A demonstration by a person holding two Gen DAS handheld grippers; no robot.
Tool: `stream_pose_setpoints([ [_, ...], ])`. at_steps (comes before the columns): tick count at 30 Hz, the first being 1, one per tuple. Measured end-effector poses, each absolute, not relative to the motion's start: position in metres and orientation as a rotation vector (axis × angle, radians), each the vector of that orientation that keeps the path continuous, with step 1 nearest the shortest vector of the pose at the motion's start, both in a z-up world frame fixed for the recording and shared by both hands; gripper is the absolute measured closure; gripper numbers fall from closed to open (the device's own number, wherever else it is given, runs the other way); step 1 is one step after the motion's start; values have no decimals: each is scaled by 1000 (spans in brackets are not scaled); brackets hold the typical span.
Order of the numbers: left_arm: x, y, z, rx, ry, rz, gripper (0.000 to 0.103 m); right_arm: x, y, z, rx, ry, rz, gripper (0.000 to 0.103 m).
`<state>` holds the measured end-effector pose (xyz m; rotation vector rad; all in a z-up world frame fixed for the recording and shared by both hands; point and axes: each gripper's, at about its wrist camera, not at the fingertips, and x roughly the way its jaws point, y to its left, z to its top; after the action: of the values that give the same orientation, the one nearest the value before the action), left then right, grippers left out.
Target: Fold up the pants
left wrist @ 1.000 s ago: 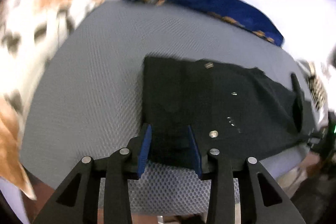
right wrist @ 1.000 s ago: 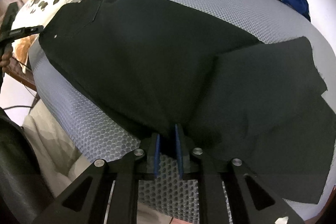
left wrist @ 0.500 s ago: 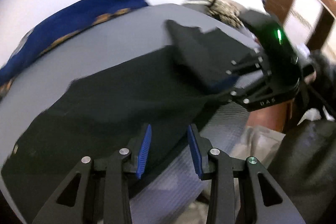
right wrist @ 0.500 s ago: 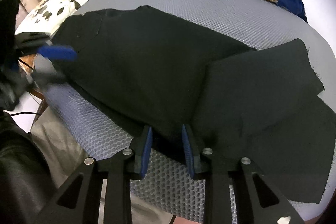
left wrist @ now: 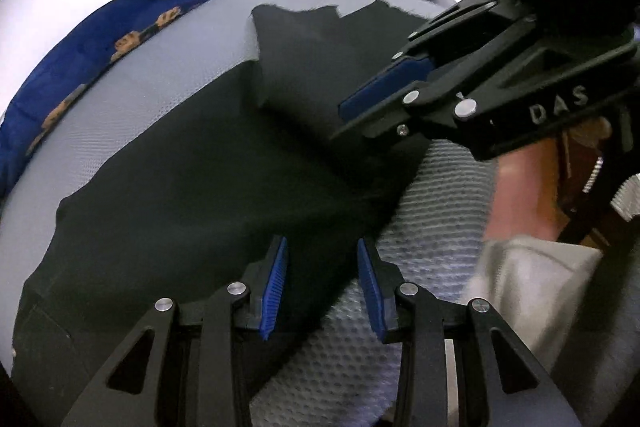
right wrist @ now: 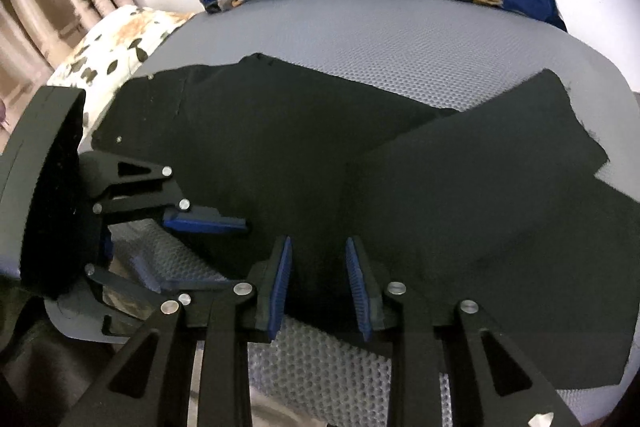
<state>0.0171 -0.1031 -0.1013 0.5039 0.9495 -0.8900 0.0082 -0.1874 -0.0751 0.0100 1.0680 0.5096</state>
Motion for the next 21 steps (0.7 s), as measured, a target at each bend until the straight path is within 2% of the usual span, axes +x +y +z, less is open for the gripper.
stream_pose_setpoints([
  [6, 15, -96, -104, 509, 963, -865, 66, 0, -197, -85, 7, 1133, 513, 75],
  [21, 32, -83, -100, 337, 1008, -822, 66, -22, -159, -90, -280, 1080, 564, 74],
])
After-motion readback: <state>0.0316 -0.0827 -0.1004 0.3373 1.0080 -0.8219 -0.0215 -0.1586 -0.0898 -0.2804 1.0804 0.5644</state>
